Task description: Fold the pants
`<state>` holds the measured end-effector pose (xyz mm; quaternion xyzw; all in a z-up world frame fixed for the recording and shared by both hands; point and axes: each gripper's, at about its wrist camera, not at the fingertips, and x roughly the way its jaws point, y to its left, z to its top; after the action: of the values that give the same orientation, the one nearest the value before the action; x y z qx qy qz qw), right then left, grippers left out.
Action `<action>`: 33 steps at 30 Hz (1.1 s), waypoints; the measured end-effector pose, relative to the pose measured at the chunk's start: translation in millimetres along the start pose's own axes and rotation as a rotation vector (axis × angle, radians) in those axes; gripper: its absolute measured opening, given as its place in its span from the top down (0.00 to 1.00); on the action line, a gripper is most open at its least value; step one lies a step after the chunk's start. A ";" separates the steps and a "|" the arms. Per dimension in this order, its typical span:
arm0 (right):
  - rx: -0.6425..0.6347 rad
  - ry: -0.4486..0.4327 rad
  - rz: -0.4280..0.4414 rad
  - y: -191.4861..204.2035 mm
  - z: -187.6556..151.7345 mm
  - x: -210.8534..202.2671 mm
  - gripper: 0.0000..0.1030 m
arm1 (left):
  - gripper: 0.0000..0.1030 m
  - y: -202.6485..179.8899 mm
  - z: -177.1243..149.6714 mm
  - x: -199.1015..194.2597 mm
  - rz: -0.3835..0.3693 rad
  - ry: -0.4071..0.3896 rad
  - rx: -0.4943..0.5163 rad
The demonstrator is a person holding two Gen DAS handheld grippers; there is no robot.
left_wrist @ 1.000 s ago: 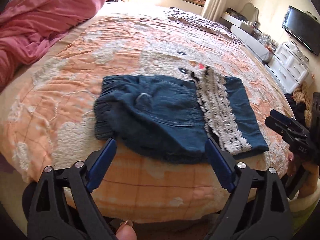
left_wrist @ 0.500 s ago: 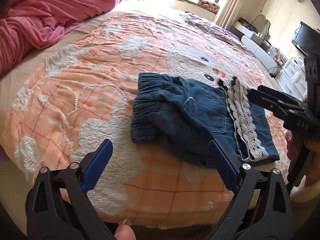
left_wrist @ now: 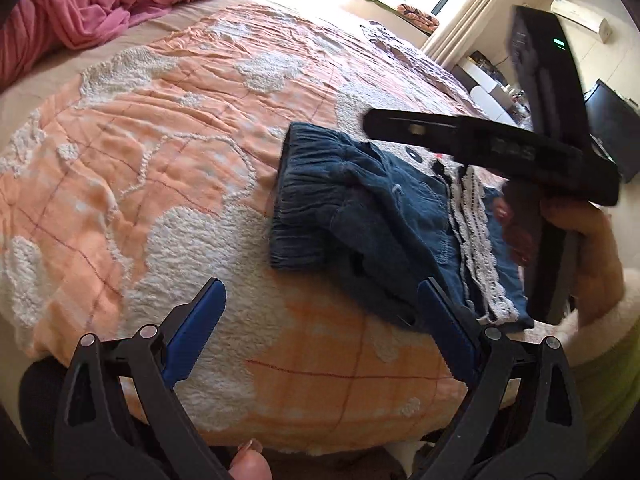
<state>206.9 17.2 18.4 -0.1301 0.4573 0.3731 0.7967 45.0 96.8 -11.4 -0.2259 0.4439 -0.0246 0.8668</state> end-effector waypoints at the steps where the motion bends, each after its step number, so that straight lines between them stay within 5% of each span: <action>1: -0.007 0.015 0.007 1.4 2.5 5.0 0.15 | 0.13 -1.1 -1.1 1.4 -0.019 0.007 -0.005; 7: -0.044 0.106 0.059 11.8 13.5 39.1 0.30 | 0.16 -0.7 -1.1 15.4 -0.100 0.032 -0.073; 9: -0.048 0.135 0.074 12.7 12.9 49.9 0.45 | 0.19 -0.6 0.9 19.6 -0.111 0.026 -0.090; 11: -0.048 0.139 0.112 14.6 9.3 54.3 0.60 | 0.25 0.0 2.0 23.3 -0.113 0.028 -0.106; 15: -0.059 0.084 0.120 16.6 1.4 42.3 0.72 | 0.32 -3.0 4.1 30.2 -0.111 0.021 -0.107; 21: 0.030 -0.058 0.200 -4.6 -10.1 -5.7 0.75 | 0.42 -11.3 12.3 33.4 -0.098 0.002 -0.128; 26: 0.066 -0.169 0.235 -24.9 -24.8 -51.1 0.75 | 0.73 -34.4 21.6 35.7 -0.103 -0.015 -0.097; 33: 0.152 -0.278 0.229 -74.2 -58.5 -100.7 0.75 | 0.73 -88.2 35.6 33.6 -0.079 -0.066 0.026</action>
<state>192.4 -113.8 59.5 0.0362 0.3815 0.4402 0.8120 107.1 22.6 17.5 -0.2326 0.4056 -0.0572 0.8821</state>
